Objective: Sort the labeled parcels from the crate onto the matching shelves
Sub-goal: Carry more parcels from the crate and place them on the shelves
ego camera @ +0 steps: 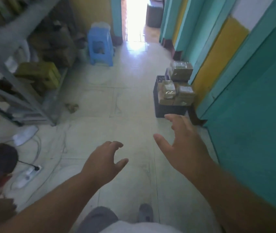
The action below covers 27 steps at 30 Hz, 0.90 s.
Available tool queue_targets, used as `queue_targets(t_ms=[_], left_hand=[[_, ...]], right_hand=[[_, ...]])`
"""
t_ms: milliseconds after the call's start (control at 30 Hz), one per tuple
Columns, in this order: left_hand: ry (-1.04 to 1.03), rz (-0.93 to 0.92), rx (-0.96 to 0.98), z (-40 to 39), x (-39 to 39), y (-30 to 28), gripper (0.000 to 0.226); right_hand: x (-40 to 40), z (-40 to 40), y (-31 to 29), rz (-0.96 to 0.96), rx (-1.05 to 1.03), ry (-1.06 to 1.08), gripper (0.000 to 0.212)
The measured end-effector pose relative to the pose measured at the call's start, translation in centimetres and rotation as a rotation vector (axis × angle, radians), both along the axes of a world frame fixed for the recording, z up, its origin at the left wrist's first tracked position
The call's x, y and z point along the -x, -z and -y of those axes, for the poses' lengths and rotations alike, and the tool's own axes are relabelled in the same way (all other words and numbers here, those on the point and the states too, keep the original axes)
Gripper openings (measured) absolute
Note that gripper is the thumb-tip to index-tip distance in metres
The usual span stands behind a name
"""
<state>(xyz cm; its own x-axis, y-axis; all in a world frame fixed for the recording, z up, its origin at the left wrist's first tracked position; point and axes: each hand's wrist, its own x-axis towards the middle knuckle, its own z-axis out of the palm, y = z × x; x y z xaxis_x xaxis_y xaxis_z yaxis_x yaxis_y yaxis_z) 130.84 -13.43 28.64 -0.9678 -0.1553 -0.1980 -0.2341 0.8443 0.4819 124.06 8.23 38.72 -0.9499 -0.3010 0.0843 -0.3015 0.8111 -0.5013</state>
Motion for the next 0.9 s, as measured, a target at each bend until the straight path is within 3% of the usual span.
queue_targets(t_ms=[167, 333, 633, 900], left_hand=[[-0.07, -0.05, -0.02, 5.9, 11.1, 1.5, 0.055], [0.072, -0.038, 0.022, 10.0, 25.4, 2.0, 0.054], [0.512, -0.056, 0.053, 4.8, 52.4, 0.1, 0.051], [0.586, -0.006, 0.065, 0.6, 71.1, 0.9, 0.05]], right_hand=[[12.3, 6.5, 1.2, 0.0, 0.046, -0.039, 0.059], [23.4, 9.8, 1.3, -0.02, 0.066, 0.08, 0.056], [39.6, 2.7, 0.9, -0.099, 0.039, 0.526, 0.051], [58.6, -2.4, 2.3, -0.08, 0.011, 0.555, 0.053]])
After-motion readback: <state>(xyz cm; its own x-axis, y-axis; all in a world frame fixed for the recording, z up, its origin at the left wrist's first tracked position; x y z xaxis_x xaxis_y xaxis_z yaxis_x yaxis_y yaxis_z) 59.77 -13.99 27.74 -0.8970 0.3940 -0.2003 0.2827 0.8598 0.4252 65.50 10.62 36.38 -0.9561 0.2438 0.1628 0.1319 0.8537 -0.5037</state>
